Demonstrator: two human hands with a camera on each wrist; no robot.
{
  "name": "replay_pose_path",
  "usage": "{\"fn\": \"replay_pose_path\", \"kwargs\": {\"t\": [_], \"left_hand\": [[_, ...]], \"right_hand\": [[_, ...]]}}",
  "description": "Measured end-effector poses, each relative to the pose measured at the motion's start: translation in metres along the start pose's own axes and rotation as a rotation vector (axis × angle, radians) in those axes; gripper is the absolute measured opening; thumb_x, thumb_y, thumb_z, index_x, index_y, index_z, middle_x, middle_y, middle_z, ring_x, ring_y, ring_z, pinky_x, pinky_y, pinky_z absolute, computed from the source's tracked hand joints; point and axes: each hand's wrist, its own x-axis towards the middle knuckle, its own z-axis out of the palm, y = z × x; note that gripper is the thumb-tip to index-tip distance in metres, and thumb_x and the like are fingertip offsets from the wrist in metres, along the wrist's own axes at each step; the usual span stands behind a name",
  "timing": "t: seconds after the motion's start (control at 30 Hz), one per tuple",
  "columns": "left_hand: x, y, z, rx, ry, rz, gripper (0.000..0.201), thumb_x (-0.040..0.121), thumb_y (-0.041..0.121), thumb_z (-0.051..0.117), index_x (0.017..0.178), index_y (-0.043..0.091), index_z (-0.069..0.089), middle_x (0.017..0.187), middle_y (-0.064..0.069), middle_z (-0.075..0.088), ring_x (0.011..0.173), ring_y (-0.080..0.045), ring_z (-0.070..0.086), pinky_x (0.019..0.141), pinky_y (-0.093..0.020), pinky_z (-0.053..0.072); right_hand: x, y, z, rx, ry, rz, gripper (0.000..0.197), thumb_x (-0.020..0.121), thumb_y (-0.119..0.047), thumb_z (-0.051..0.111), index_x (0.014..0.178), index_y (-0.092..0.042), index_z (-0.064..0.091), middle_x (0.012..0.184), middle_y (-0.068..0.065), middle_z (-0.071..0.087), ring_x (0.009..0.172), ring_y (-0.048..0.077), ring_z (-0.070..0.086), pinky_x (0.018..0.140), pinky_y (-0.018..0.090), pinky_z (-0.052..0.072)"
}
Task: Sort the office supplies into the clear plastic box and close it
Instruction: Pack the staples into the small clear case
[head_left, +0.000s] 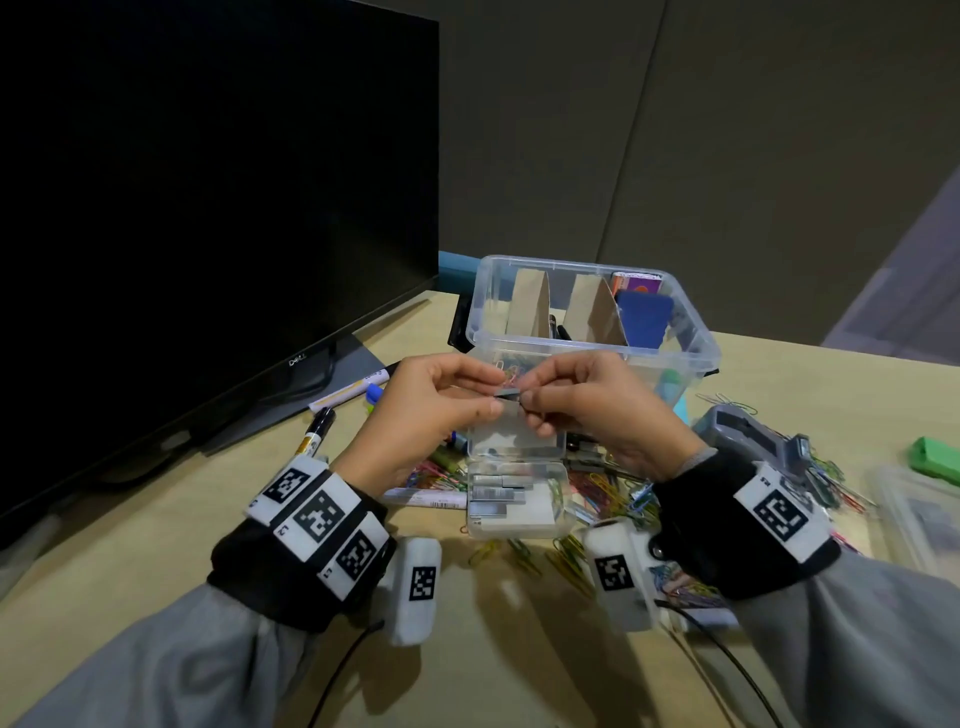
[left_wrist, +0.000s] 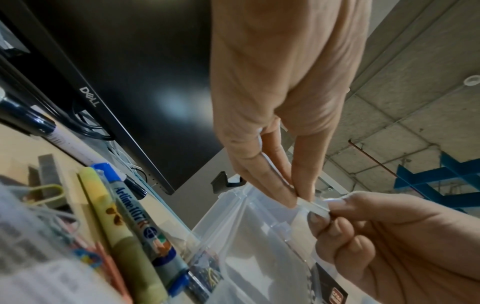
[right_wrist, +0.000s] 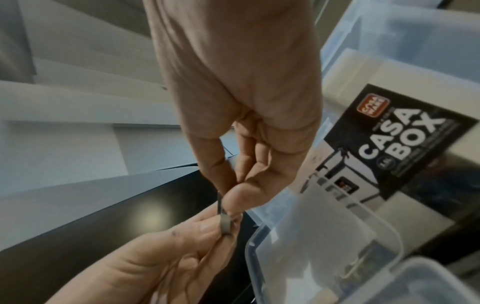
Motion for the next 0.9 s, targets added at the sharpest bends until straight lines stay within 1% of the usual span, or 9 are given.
{"fn": "replay_pose_path", "kwargs": {"t": [0.1, 0.2, 0.33, 0.53, 0.63, 0.7, 0.8, 0.83, 0.9], "left_hand": [[-0.001, 0.0, 0.002, 0.004, 0.024, 0.018, 0.025, 0.077, -0.006, 0.075, 0.091, 0.014, 0.071, 0.081, 0.003, 0.073, 0.079, -0.008, 0.07, 0.072, -0.02, 0.055], [-0.001, 0.001, 0.004, 0.004, 0.049, 0.033, 0.026, 0.076, -0.009, 0.075, 0.092, 0.012, 0.071, 0.083, 0.0, 0.073, 0.08, -0.008, 0.07, 0.073, -0.019, 0.054], [-0.003, 0.004, 0.008, -0.017, 0.068, 0.05, 0.026, 0.076, -0.009, 0.075, 0.095, 0.007, 0.071, 0.083, -0.001, 0.073, 0.078, -0.008, 0.071, 0.072, -0.017, 0.054], [-0.004, 0.001, 0.006, -0.014, 0.051, -0.007, 0.028, 0.074, -0.006, 0.077, 0.09, 0.017, 0.072, 0.086, 0.0, 0.073, 0.081, -0.01, 0.07, 0.072, -0.019, 0.053], [-0.007, 0.001, 0.004, -0.025, 0.015, -0.051, 0.03, 0.076, -0.01, 0.074, 0.092, 0.015, 0.072, 0.087, -0.002, 0.074, 0.078, -0.008, 0.07, 0.068, -0.017, 0.053], [-0.008, 0.001, 0.002, -0.018, 0.011, -0.076, 0.03, 0.077, -0.012, 0.072, 0.092, 0.014, 0.071, 0.086, -0.003, 0.074, 0.076, -0.007, 0.07, 0.066, -0.015, 0.052], [-0.008, 0.001, -0.001, -0.019, 0.033, -0.096, 0.031, 0.078, -0.014, 0.069, 0.091, 0.014, 0.071, 0.083, -0.001, 0.074, 0.075, -0.005, 0.07, 0.064, -0.014, 0.052], [-0.008, 0.001, -0.002, -0.021, 0.041, -0.099, 0.03, 0.078, -0.014, 0.069, 0.09, 0.014, 0.071, 0.082, 0.0, 0.074, 0.074, -0.005, 0.07, 0.064, -0.014, 0.052], [-0.009, 0.0, -0.003, -0.032, 0.052, -0.101, 0.03, 0.079, -0.014, 0.068, 0.09, 0.014, 0.071, 0.082, 0.0, 0.073, 0.074, -0.005, 0.07, 0.063, -0.014, 0.052]], "right_hand": [[0.0, 0.003, 0.001, 0.062, -0.029, 0.034, 0.011, 0.09, 0.004, 0.059, 0.086, -0.002, 0.067, 0.071, 0.015, 0.064, 0.057, 0.016, 0.059, 0.055, 0.021, 0.055], [-0.002, 0.004, 0.002, 0.107, -0.042, 0.048, 0.01, 0.09, -0.005, 0.062, 0.084, -0.004, 0.07, 0.07, 0.012, 0.065, 0.057, 0.014, 0.059, 0.054, 0.02, 0.054], [-0.002, 0.006, 0.002, 0.092, -0.039, 0.043, 0.005, 0.086, -0.001, 0.066, 0.089, 0.001, 0.068, 0.071, 0.01, 0.064, 0.056, 0.011, 0.058, 0.052, 0.018, 0.053], [0.0, 0.013, 0.001, 0.059, -0.004, 0.004, 0.005, 0.086, 0.0, 0.066, 0.09, 0.001, 0.069, 0.073, 0.01, 0.064, 0.058, 0.011, 0.057, 0.054, 0.019, 0.053], [-0.001, 0.015, -0.003, -0.029, 0.02, -0.017, 0.003, 0.086, -0.001, 0.068, 0.087, -0.001, 0.071, 0.074, 0.013, 0.066, 0.059, 0.013, 0.058, 0.054, 0.021, 0.052], [-0.001, 0.016, -0.007, -0.199, 0.032, -0.055, 0.005, 0.085, -0.004, 0.071, 0.088, -0.002, 0.072, 0.073, 0.012, 0.067, 0.059, 0.014, 0.059, 0.057, 0.022, 0.053], [-0.004, 0.017, -0.009, -0.807, -0.068, -0.24, 0.01, 0.083, -0.009, 0.071, 0.091, -0.012, 0.077, 0.074, -0.009, 0.068, 0.063, 0.002, 0.06, 0.065, 0.012, 0.05], [-0.006, 0.017, -0.007, -0.958, -0.135, -0.281, 0.013, 0.083, -0.01, 0.07, 0.092, -0.014, 0.077, 0.078, -0.01, 0.069, 0.068, 0.002, 0.062, 0.069, 0.012, 0.051], [-0.009, 0.02, -0.002, -1.114, -0.251, -0.302, 0.014, 0.083, -0.01, 0.067, 0.092, -0.014, 0.076, 0.085, -0.005, 0.072, 0.077, 0.008, 0.065, 0.077, 0.022, 0.054]]}}
